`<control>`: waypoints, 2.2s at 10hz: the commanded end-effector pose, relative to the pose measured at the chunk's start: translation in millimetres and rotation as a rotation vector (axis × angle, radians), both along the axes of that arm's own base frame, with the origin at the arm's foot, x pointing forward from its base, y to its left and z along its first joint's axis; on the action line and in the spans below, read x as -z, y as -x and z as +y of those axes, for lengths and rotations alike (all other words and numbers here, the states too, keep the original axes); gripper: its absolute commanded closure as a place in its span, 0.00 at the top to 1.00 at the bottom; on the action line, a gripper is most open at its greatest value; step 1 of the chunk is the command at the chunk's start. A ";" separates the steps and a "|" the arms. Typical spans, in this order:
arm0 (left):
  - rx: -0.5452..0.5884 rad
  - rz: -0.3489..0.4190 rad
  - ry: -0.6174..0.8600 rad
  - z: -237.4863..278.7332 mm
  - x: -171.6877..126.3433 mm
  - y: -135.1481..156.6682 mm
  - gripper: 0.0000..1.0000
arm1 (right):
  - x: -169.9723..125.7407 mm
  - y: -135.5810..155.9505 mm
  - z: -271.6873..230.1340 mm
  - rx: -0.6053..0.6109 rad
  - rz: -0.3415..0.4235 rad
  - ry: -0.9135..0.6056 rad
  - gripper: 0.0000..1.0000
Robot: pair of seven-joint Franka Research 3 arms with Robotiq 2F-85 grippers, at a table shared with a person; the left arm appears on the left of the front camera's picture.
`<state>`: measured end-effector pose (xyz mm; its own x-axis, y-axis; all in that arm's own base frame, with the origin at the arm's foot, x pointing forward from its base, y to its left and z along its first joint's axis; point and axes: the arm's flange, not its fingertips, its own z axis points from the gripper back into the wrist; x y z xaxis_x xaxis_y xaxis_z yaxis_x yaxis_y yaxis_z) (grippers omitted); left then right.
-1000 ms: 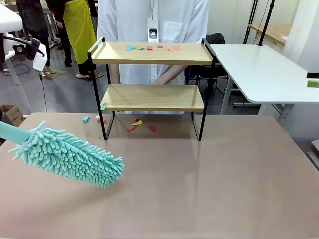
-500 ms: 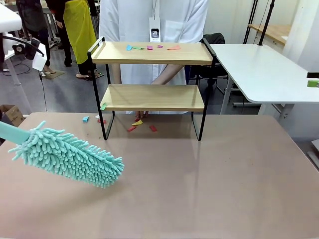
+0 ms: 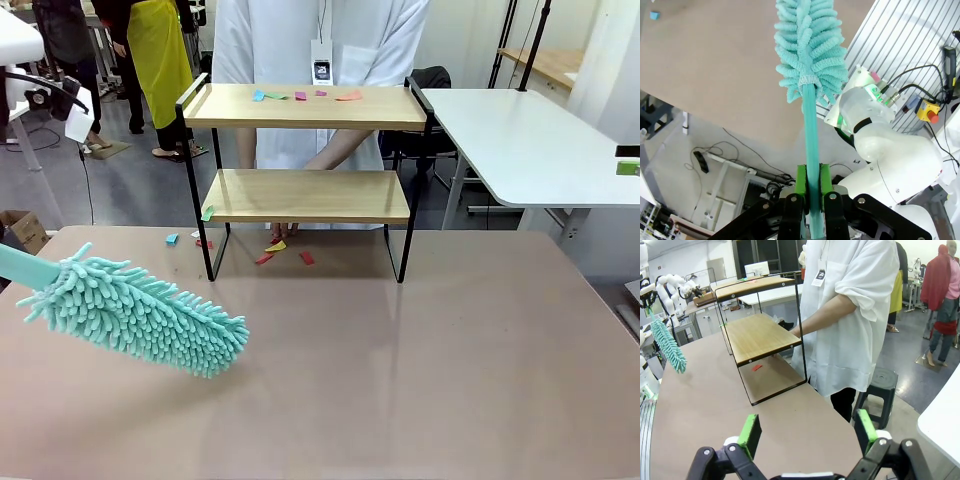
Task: Clean the shelf.
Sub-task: Clean the specific section of the Shelf indicated by the human with the Duster.
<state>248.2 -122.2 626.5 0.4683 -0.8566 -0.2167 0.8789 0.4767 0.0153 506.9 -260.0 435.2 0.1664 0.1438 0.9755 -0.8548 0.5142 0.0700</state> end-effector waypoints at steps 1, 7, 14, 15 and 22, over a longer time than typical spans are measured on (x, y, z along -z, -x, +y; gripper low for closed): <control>-0.010 -0.004 0.022 0.4 2.7 2.4 0.13 | -2.4 -0.4 0.9 -0.002 -0.004 0.003 1.00; -0.004 0.035 0.135 -2.3 1.4 -1.6 0.13 | -2.4 -0.4 0.9 -0.002 -0.004 0.003 1.00; -0.223 0.035 0.520 -93.9 66.8 5.6 0.13 | -2.4 -0.4 0.9 -0.002 -0.004 0.003 1.00; -0.288 0.002 0.554 -110.3 74.9 9.8 0.13 | -2.4 -0.4 0.9 -0.002 -0.004 0.003 1.00; -0.664 -0.227 0.602 -216.5 134.6 -7.8 0.13 | -2.4 -0.4 0.9 -0.002 -0.004 0.003 1.00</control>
